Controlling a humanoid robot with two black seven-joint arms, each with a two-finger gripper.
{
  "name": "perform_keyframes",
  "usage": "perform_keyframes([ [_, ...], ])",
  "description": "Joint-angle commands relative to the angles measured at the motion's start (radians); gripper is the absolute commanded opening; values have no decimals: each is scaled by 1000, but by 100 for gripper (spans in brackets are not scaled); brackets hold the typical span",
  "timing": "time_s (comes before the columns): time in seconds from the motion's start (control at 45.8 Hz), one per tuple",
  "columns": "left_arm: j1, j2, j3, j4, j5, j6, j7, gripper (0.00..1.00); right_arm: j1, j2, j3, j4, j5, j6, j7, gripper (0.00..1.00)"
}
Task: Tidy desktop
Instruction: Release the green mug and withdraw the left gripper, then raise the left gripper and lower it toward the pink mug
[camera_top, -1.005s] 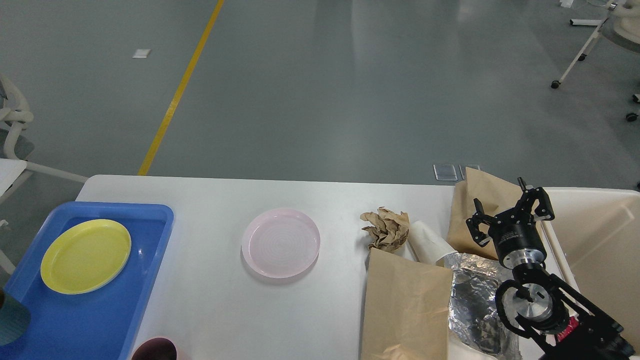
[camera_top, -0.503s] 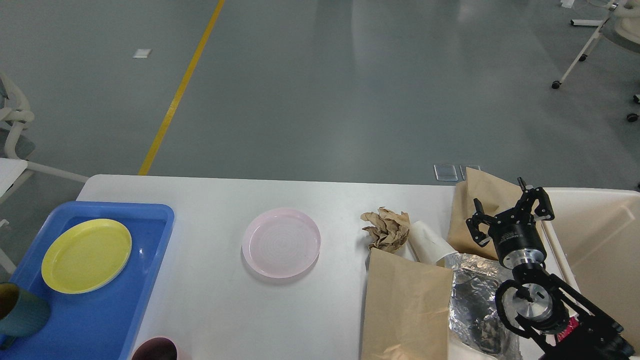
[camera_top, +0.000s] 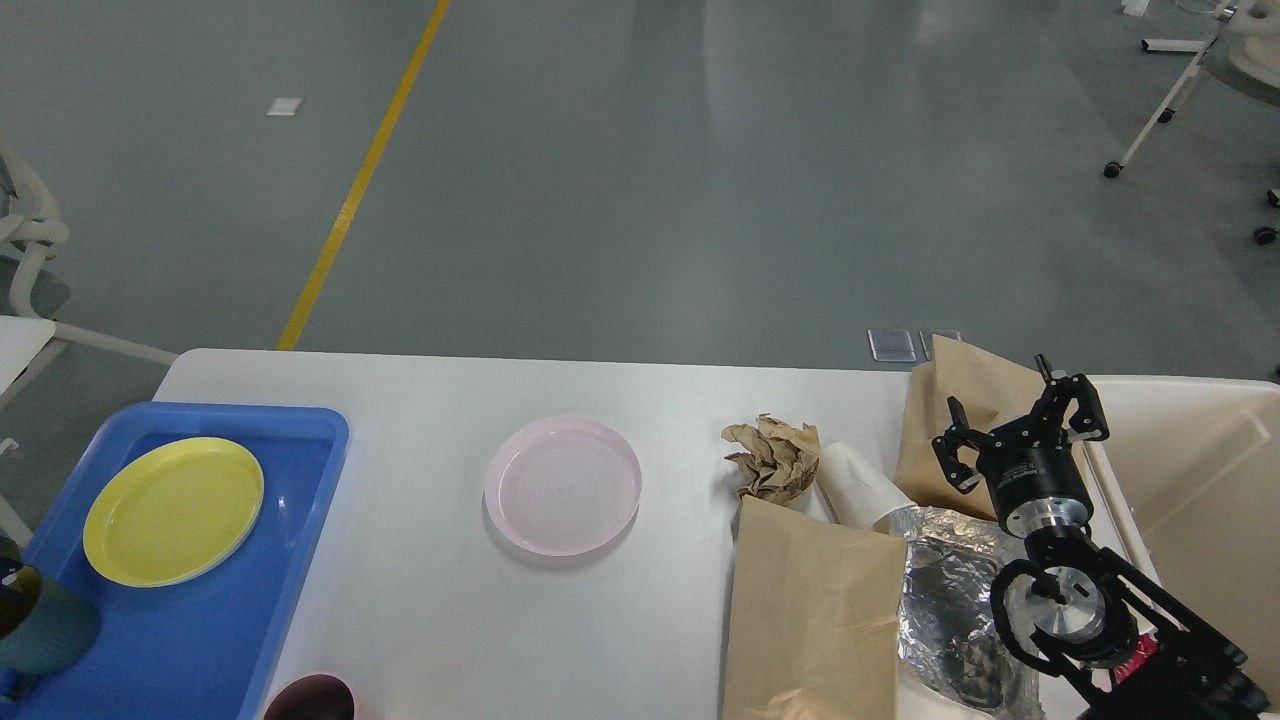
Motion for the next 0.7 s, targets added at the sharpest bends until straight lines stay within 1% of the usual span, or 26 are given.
perform_keyframes([
  [0.0, -148, -3, 94, -96, -1, -12, 2, 95, 0, 0, -1, 2, 0, 0, 0, 100],
  [0.131, -333, -43, 205, -225, -7, -9, 6, 95, 0, 0, -1, 2, 0, 0, 0, 100],
  [0.24, -462, -114, 275, -330, -10, -11, 42, 95, 0, 0, 1, 0, 0, 0, 0, 100],
  [0.306, -560, -153, 317, -396, -24, -11, 46, 95, 0, 0, -1, 2, 0, 0, 0, 100],
  [0.459, -803, -299, 456, -547, -131, -12, 48, 95, 0, 0, -1, 0, 0, 0, 0, 100],
  [0.612, -976, -410, 486, -694, -186, -11, 54, 95, 0, 0, -1, 0, 0, 0, 0, 100],
  [0.678, -1065, -463, 493, -780, -190, -6, 60, 95, 0, 0, -1, 0, 0, 0, 0, 100],
])
